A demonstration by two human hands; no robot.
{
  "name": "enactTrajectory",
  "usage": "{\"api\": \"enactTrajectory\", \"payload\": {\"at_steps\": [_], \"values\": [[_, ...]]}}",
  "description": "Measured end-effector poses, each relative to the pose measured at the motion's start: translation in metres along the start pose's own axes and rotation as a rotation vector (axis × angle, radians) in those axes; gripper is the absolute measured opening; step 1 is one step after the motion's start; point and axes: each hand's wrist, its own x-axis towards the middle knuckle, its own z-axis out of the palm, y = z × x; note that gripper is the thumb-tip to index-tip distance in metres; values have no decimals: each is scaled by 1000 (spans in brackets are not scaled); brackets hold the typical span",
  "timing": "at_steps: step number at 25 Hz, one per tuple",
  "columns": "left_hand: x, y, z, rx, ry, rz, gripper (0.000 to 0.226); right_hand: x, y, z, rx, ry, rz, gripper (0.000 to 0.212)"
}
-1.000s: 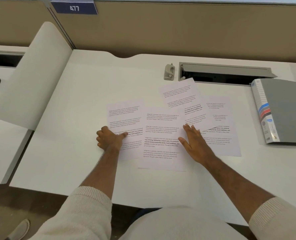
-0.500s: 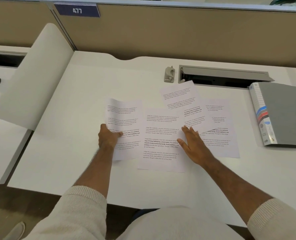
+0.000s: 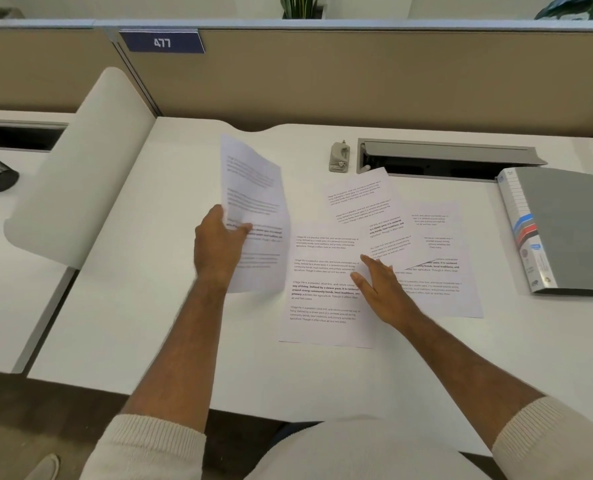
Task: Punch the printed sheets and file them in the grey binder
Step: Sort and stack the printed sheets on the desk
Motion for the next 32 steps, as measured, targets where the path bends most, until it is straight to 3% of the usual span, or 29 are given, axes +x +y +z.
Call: {"api": "enactTrajectory", "payload": {"at_steps": [4, 6, 8, 11, 14, 17, 21, 23, 25, 28, 32], "values": [[-16, 41, 2, -347, -181, 53, 35, -4, -18, -14, 356, 50, 103, 60], [-29, 56, 8, -511, -312, 44, 38, -4, -29, -27, 654, 53, 150, 71], [-42, 66, 18, -594, -420, 48, 43, -4, -33, -41, 990, 22, 166, 87], [-57, 71, 36, -656, -516, 16, 48, -9, -28, -59, 1252, -4, 131, 83], [-68, 68, 57, -665, -571, -15, 51, -14, -11, -71, 1278, 13, 82, 72], [-76, 59, 81, -616, -604, -17, 48, -21, 5, -79, 1117, 84, 80, 48], [-75, 40, 109, -542, -641, -77, 33, -27, 25, -79, 1010, 139, 76, 47], [-74, 29, 120, -476, -614, -126, 30, -28, 35, -79, 962, 175, 79, 46], [-73, 16, 128, -369, -484, -157, 31, -30, 43, -80, 921, 199, 85, 45], [-70, -5, 137, -111, -271, -216, 55, -32, 54, -83, 891, 232, 111, 41], [-72, -20, 147, 218, -259, -290, 94, -36, 65, -88, 887, 250, 138, 33]]}}
